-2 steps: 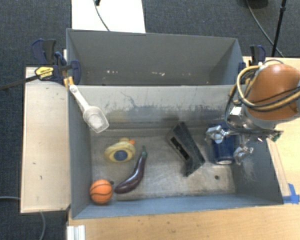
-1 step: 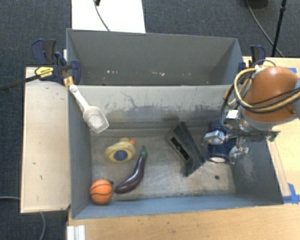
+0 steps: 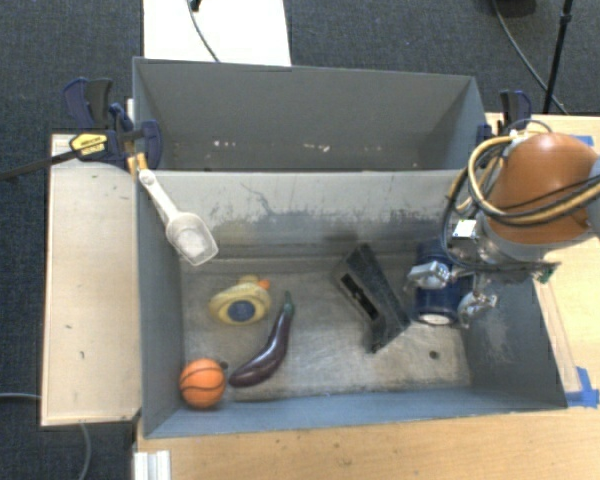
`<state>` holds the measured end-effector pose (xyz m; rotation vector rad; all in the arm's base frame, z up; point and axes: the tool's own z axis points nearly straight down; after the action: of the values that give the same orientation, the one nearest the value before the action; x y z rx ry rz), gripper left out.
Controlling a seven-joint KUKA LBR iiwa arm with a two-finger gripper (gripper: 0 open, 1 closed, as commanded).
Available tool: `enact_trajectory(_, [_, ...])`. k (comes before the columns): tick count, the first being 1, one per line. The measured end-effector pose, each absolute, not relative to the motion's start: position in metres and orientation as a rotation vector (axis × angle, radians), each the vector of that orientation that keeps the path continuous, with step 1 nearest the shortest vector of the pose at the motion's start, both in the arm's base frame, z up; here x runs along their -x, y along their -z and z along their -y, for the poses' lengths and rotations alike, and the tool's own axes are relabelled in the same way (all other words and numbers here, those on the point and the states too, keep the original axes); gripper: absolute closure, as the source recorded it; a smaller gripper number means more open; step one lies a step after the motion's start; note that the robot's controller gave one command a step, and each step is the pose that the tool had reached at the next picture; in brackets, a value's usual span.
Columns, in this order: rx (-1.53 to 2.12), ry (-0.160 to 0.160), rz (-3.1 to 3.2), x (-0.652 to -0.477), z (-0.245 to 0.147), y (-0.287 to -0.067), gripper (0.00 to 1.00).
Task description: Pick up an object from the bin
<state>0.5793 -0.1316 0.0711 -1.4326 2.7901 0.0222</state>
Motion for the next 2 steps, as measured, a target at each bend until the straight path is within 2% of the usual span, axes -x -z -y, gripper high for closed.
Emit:
enact_trajectory(1, [1.435, -0.022, -2.790, -0.578, 0.131, -0.074, 1.00])
enact_trajectory(2, [1.440, -0.013, -2.793, -0.577, 0.133, -0.091, 1.00])
